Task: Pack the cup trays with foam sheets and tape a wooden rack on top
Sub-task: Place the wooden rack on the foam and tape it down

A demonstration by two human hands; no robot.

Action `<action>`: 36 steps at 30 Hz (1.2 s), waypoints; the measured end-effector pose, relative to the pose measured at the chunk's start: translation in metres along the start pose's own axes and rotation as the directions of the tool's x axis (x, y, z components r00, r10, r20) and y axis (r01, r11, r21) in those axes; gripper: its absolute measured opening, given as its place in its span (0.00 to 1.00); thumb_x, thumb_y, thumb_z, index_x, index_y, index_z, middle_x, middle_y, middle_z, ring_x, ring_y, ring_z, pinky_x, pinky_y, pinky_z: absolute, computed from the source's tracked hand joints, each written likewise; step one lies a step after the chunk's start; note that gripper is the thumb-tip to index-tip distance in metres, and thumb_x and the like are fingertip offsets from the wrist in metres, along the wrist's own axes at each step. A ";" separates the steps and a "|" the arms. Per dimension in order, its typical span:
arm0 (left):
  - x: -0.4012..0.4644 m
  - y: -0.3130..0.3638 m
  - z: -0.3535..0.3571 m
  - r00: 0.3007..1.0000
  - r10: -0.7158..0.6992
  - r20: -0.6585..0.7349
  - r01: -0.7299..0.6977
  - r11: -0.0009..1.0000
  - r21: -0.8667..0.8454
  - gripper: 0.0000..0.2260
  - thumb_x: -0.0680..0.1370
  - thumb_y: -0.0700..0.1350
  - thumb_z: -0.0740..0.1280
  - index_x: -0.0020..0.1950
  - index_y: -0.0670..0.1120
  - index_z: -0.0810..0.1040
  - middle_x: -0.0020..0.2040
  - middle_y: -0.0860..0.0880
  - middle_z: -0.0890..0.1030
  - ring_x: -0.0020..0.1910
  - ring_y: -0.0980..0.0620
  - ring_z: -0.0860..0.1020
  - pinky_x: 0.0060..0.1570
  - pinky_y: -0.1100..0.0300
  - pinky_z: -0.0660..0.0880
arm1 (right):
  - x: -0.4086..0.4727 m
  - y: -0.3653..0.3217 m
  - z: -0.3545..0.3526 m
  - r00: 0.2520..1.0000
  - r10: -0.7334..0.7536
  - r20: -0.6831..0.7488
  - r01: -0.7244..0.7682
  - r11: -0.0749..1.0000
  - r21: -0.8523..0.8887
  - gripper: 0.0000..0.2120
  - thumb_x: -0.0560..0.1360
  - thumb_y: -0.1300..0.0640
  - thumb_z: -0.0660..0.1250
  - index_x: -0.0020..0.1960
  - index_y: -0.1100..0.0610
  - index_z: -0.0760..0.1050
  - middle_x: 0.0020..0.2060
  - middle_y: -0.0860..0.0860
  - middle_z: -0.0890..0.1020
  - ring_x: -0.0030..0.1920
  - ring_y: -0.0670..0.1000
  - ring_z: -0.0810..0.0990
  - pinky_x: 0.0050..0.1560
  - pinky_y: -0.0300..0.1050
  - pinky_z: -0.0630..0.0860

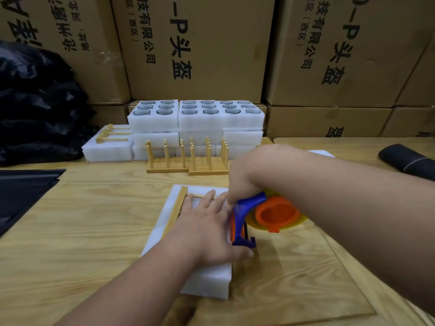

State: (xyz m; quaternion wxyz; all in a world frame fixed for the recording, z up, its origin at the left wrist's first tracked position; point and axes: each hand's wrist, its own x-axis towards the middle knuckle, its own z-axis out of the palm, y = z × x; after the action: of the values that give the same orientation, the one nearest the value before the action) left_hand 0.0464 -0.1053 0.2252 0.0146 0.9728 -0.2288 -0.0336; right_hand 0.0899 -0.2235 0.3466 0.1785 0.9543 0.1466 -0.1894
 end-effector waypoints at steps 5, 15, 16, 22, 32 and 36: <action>0.002 0.002 -0.003 0.999 -0.015 0.032 0.014 0.999 0.028 0.47 0.65 0.81 0.51 0.81 0.63 0.55 0.82 0.55 0.59 0.82 0.51 0.46 0.77 0.35 0.38 | 0.012 -0.028 0.002 0.999 0.020 -0.040 -0.020 1.000 -0.016 0.12 0.75 0.47 0.59 0.39 0.53 0.71 0.40 0.52 0.76 0.41 0.55 0.77 0.47 0.52 0.76; -0.002 0.000 -0.001 1.000 -0.003 0.005 0.002 0.999 0.033 0.53 0.64 0.83 0.50 0.84 0.57 0.46 0.84 0.55 0.44 0.82 0.51 0.39 0.77 0.35 0.38 | 0.002 -0.005 0.012 0.994 0.095 0.046 -0.089 0.990 -0.112 0.12 0.78 0.47 0.60 0.40 0.52 0.72 0.41 0.51 0.77 0.38 0.52 0.75 0.34 0.47 0.70; -0.002 -0.001 0.001 1.000 -0.009 0.013 0.009 1.000 0.029 0.54 0.64 0.83 0.49 0.84 0.56 0.42 0.84 0.55 0.41 0.82 0.51 0.36 0.77 0.36 0.37 | -0.001 0.007 0.012 0.991 0.122 0.059 -0.114 0.987 -0.117 0.12 0.79 0.47 0.60 0.42 0.52 0.73 0.41 0.51 0.77 0.38 0.52 0.75 0.33 0.46 0.69; 0.003 -0.004 0.007 1.000 -0.017 0.018 0.016 0.999 0.037 0.56 0.62 0.84 0.47 0.83 0.55 0.38 0.83 0.56 0.37 0.81 0.53 0.35 0.76 0.36 0.35 | -0.015 0.064 0.016 0.936 0.333 -0.110 -0.319 0.939 0.129 0.11 0.72 0.45 0.68 0.41 0.53 0.74 0.41 0.51 0.79 0.41 0.54 0.79 0.41 0.47 0.77; 0.003 -0.004 0.009 1.000 -0.007 0.013 0.006 0.999 0.031 0.57 0.61 0.84 0.45 0.83 0.55 0.38 0.83 0.56 0.38 0.81 0.53 0.35 0.76 0.36 0.36 | 0.015 0.017 0.113 0.756 0.438 -0.487 -0.201 0.863 0.463 0.17 0.80 0.37 0.61 0.53 0.51 0.67 0.44 0.49 0.81 0.45 0.56 0.80 0.35 0.47 0.68; 0.004 -0.004 0.009 1.000 -0.009 0.020 0.009 1.000 0.023 0.59 0.59 0.84 0.46 0.83 0.54 0.39 0.84 0.55 0.39 0.82 0.52 0.35 0.76 0.36 0.35 | 0.020 0.012 0.138 0.747 0.386 -0.542 -0.136 0.886 0.443 0.18 0.80 0.39 0.60 0.59 0.51 0.73 0.52 0.50 0.79 0.54 0.54 0.78 0.43 0.48 0.71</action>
State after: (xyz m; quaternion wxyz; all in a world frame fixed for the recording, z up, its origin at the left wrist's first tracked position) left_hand 0.0512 -0.1032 0.2163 0.0009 0.9735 -0.2249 -0.0407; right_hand 0.0689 -0.2843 0.2222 -0.0398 0.9898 0.0199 0.1352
